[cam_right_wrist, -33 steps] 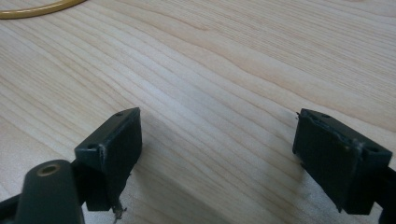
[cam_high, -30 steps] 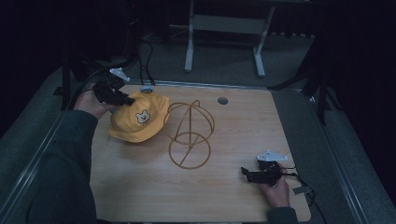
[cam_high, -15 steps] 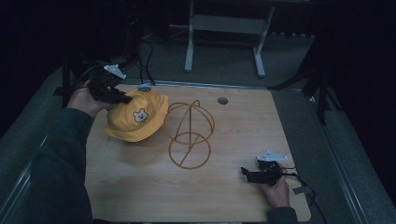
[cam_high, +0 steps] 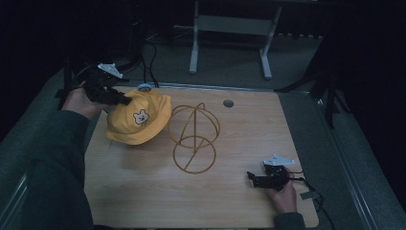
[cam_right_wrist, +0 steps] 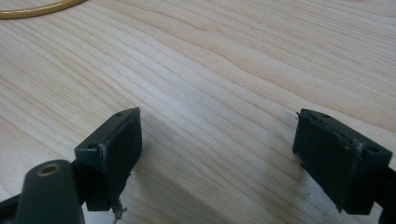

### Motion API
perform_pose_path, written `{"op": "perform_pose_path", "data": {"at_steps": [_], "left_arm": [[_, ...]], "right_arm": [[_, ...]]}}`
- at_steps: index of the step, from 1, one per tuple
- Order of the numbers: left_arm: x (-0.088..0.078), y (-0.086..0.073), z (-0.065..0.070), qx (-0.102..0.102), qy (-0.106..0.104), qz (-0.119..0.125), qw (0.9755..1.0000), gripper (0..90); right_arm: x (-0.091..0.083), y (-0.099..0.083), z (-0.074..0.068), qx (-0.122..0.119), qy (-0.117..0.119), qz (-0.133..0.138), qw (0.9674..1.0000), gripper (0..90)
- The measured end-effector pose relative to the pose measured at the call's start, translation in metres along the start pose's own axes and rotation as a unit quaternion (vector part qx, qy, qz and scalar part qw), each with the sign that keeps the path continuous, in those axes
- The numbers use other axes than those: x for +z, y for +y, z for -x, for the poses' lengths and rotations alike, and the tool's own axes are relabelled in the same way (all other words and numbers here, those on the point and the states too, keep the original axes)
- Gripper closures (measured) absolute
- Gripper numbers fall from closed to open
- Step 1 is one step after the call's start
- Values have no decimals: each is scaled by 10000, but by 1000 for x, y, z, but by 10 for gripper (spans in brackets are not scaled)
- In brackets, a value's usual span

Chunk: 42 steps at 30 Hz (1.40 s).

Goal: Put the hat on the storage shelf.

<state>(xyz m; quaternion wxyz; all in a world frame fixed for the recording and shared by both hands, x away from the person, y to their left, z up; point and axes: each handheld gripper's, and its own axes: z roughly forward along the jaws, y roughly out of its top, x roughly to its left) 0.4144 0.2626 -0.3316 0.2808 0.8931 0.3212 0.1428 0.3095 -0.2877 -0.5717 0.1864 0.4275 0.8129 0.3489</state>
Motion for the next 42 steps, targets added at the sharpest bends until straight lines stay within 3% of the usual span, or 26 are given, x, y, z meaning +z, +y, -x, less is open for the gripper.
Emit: {"op": "perform_pose_path", "data": {"at_steps": [23, 42], "left_arm": [[-20, 4, 0, 57, -104, 169, 9998, 803], [-30, 3, 3, 21, -260, 544, 9982, 803]], "right_arm": [[0, 0, 0, -3, 0, 5, 10000, 157], [0, 0, 0, -1, -1, 4, 10000, 157]]}}
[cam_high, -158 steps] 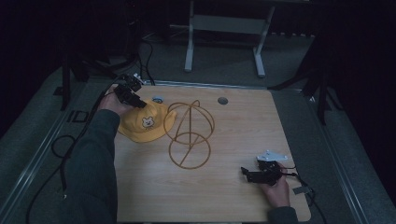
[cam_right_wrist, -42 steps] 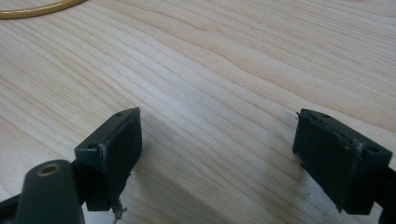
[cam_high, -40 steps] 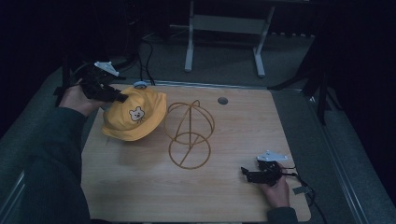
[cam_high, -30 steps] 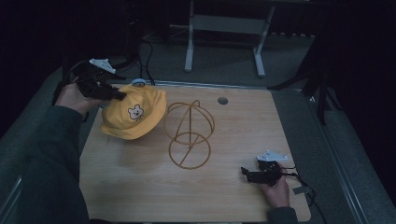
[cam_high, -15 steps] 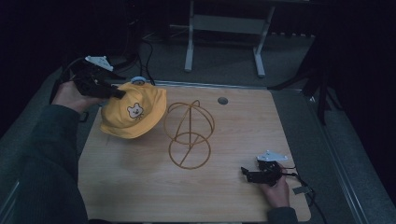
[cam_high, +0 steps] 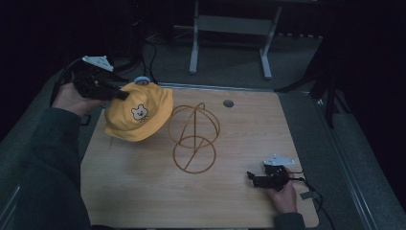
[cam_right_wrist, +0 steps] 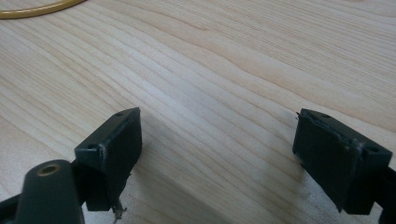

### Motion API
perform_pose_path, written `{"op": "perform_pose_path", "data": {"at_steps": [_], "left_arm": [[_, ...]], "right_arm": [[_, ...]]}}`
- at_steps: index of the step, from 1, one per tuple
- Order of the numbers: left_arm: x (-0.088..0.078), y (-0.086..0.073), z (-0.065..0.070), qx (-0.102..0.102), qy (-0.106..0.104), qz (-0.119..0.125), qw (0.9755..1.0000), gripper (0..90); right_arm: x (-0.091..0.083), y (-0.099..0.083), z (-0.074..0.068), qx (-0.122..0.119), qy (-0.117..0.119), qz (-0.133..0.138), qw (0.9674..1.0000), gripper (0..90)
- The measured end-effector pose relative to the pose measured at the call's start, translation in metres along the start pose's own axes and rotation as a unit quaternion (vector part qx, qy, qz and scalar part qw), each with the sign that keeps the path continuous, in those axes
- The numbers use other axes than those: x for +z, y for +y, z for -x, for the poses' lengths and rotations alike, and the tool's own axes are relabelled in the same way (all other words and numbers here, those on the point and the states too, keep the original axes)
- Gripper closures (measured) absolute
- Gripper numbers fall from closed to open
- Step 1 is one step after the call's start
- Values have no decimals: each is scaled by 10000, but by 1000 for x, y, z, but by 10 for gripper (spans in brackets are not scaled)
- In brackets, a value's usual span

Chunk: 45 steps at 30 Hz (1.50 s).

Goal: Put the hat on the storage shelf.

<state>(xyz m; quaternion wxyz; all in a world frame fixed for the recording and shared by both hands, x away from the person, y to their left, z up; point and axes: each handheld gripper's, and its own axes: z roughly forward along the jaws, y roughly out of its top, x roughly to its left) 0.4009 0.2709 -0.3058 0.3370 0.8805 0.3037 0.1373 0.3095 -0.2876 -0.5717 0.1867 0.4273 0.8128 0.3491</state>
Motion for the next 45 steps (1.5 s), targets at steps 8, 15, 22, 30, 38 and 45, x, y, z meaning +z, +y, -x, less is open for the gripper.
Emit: {"op": "perform_pose_path", "data": {"at_steps": [8, 15, 22, 30, 38, 45], "left_arm": [[-6, 0, 1, 24, -84, 172, 9998, 804], [-11, 2, 4, 58, -126, 193, 9997, 804], [-18, 5, 6, 142, -168, 231, 9995, 804], [-27, 7, 10, 214, -230, 295, 9991, 804], [-35, 10, 14, 329, -295, 324, 9985, 803], [-39, 16, 18, 427, -339, 379, 9978, 804]], "right_arm": [[0, 0, 0, 0, 0, 1, 10000, 157], [0, 0, 0, 1, 0, 0, 10000, 157], [0, 0, 0, 2, 0, 0, 10000, 157], [0, 0, 0, 1, 0, 0, 10000, 157], [0, 0, 0, 3, 1, -1, 10000, 157], [0, 0, 0, 1, 1, -1, 10000, 157]]}}
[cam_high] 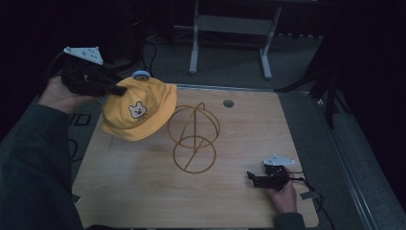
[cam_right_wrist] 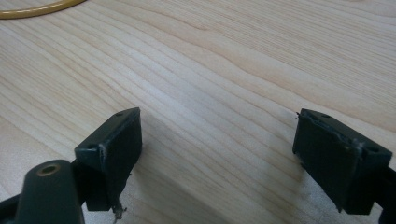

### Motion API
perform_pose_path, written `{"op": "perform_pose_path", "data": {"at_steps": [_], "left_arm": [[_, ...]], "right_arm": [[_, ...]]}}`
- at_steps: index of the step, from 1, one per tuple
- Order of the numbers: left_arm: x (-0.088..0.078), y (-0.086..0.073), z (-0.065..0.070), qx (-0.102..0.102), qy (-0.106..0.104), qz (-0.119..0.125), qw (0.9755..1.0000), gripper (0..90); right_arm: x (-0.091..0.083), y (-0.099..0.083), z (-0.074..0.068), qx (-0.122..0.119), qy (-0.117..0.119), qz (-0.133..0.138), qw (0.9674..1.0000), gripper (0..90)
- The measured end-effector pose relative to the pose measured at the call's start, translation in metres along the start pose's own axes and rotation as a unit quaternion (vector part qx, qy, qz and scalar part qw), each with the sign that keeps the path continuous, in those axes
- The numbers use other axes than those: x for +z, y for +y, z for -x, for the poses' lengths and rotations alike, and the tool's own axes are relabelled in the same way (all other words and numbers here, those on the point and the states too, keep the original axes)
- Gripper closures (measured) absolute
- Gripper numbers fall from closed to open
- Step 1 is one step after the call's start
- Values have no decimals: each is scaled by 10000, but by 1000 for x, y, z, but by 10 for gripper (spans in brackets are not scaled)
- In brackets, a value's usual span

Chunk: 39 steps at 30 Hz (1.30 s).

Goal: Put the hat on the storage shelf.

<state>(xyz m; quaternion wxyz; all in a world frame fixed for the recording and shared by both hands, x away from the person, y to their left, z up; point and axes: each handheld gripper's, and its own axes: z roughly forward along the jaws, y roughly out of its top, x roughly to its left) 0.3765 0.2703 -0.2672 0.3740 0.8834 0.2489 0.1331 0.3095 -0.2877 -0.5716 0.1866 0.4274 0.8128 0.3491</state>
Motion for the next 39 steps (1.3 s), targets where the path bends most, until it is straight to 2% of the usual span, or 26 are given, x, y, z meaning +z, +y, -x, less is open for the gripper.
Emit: {"op": "perform_pose_path", "data": {"at_steps": [11, 19, 24, 39], "left_arm": [[-3, 12, 6, 190, -121, 67, 9997, 804], [-2, 16, 8, 233, -179, 64, 9995, 803], [-4, 19, 9, 205, -278, 220, 9992, 803], [-1, 34, 15, 334, -414, 229, 9983, 803]], "right_arm": [[0, 0, 0, -5, -1, 1, 10000, 157], [0, 0, 0, -6, 0, 1, 10000, 157], [0, 0, 0, -4, -1, 2, 10000, 157], [0, 0, 0, -6, -1, 1, 10000, 157]]}}
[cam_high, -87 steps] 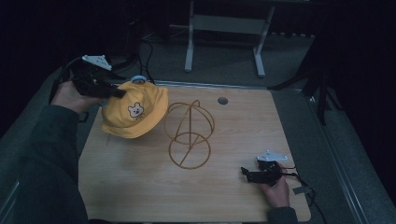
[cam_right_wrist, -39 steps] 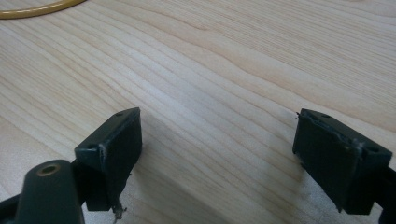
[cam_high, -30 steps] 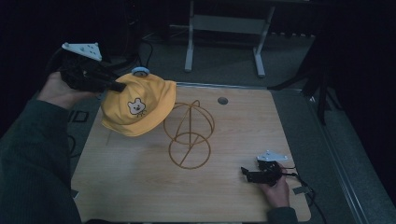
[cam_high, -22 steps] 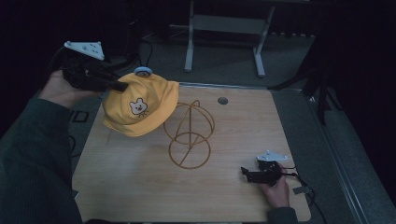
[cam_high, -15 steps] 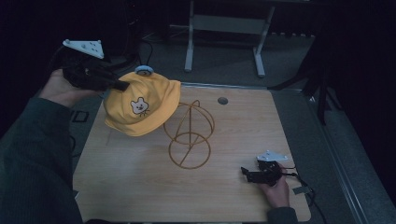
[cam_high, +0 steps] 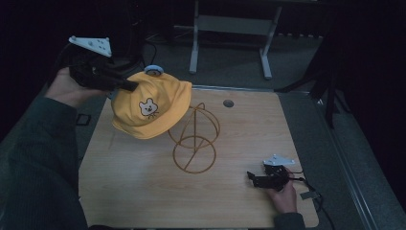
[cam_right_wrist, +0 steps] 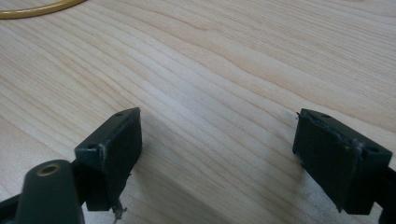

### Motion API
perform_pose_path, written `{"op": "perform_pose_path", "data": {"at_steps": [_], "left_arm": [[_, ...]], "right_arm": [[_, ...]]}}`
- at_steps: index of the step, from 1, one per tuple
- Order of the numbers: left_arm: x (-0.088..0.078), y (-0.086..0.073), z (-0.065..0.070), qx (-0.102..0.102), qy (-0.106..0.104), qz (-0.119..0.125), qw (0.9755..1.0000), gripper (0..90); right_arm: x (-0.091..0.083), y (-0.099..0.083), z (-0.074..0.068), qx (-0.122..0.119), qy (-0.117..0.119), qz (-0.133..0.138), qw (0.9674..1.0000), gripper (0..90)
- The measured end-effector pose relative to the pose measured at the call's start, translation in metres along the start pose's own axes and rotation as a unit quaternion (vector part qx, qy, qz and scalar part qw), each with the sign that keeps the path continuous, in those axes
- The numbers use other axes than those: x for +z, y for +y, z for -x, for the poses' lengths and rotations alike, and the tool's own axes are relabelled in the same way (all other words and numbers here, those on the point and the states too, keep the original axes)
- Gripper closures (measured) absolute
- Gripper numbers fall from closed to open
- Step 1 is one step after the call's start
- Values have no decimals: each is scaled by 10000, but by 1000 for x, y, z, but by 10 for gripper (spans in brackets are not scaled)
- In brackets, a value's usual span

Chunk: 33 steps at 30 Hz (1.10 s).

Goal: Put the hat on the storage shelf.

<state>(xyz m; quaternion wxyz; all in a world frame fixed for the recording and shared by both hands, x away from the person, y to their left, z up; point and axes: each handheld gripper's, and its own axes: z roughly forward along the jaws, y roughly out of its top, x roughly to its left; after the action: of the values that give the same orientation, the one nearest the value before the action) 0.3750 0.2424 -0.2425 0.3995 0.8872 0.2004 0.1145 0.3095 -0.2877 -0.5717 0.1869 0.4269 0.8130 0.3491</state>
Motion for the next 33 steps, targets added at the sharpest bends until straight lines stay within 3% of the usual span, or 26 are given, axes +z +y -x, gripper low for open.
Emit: {"op": "perform_pose_path", "data": {"at_steps": [18, 33], "left_arm": [[19, 35, 18, 351, -119, -205, 9991, 799], [55, 52, 25, 514, -262, -320, 9978, 789]], "right_arm": [[0, 0, 0, 11, -7, 0, 10000, 157], [0, 0, 0, 11, -9, -1, 10000, 157]]}}
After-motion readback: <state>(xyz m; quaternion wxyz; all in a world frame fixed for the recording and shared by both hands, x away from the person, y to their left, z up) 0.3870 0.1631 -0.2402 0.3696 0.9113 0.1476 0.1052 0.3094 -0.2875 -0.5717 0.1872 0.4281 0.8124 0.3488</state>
